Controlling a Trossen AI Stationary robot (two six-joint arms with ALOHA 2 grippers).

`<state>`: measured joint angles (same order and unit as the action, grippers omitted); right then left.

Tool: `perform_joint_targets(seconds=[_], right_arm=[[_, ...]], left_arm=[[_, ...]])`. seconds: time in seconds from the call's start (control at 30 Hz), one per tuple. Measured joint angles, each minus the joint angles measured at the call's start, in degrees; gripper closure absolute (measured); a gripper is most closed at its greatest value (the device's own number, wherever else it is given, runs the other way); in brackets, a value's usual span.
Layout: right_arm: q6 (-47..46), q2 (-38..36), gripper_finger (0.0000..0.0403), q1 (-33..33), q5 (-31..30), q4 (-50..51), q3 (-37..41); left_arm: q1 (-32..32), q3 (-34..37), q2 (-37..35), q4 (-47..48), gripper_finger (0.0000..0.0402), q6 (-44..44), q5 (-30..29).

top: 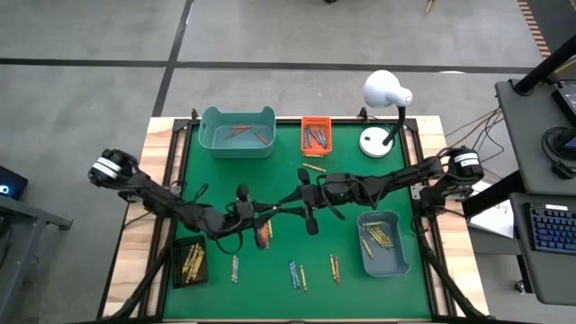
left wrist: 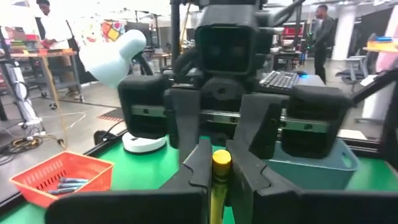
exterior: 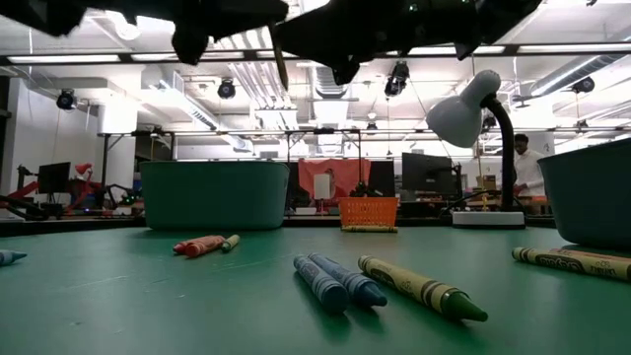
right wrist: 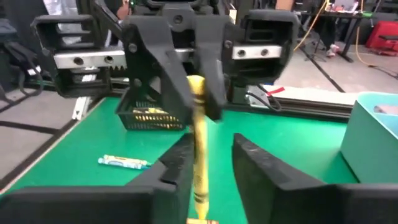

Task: Sort crayons
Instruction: Put the yellow crayon into the black bin

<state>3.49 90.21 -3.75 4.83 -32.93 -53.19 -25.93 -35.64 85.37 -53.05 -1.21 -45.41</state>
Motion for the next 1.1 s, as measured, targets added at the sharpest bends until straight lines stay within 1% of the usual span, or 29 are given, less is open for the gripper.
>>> perform_joint_targets(seconds=[0.03,0.1,0.13,0.2,0.27,0.3,0.37,0.43,0.5,0.57,0.6,0.67,0.83,0.97,1.1], right_arm=[[-0.3,-0.3,0.0293,0.0,0.0,0.2,0.0],[-0.5,-0.8,0.0272,0.2,-0.5,1.3,0.0],[-0.5,-1.1,0.0262,0.4,-0.7,1.9,0.0],[-0.5,-1.8,0.0247,0.6,-1.3,3.5,-0.2],[-0.4,-2.3,0.0236,0.7,-2.5,5.1,-0.7],[-0.4,-2.6,0.0231,0.8,-3.3,6.1,-0.8],[0.4,-2.7,0.0225,0.8,-5.1,7.2,-0.8],[1.0,-2.7,0.0223,0.8,-6.3,8.0,-0.8],[1.0,-2.5,0.0223,0.8,-6.5,7.9,-0.8],[1.0,-2.2,0.0224,0.8,-6.5,8.0,-0.8],[1.0,-2.2,0.0225,0.8,-6.5,8.2,-0.8],[1.0,-2.1,0.0224,0.8,-6.5,8.6,-0.8],[1.1,-2.1,0.0223,0.8,-6.5,8.6,-0.8],[1.1,-2.1,0.0222,1.0,-6.5,8.6,-0.8],[1.1,-2.1,0.0222,1.4,-6.5,8.6,-0.8]], left_arm=[[-0.7,-0.5,-0.8,2.3,0.0397,1.0,-0.4],[-2.1,-2.2,-3.0,10.7,0.0397,5.1,-1.3],[-2.8,-3.3,-4.3,16.6,0.0397,8.5,-1.7],[-3.8,-7.1,-7.1,32.0,0.0397,17.5,-1.8],[-5.1,-12.5,-9.4,51.8,0.0397,30.8,-1.6],[-5.8,-15.7,-10.1,63.7,0.0397,38.6,-0.5],[-7.4,-22.5,-10.3,86.2,0.0397,55.4,3.6],[-9.3,-28.2,-9.4,104.9,0.0397,71.4,8.1],[-11.3,-32.6,-8.0,117.6,0.0397,84.4,12.8],[-13.2,-35.3,-6.8,126.4,0.0397,94.6,18.4],[-14.4,-36.1,-6.1,129.0,0.0397,98.7,21.1],[-16.9,-36.5,-5.1,130.8,0.0397,105.1,25.3],[-21.9,-33.0,-3.4,129.1,0.0397,117.8,33.2],[-24.4,-28.8,-2.1,128.0,0.0397,125.4,39.5],[-24.8,-24.8,-1.3,125.7,0.0396,128.9,42.0]])
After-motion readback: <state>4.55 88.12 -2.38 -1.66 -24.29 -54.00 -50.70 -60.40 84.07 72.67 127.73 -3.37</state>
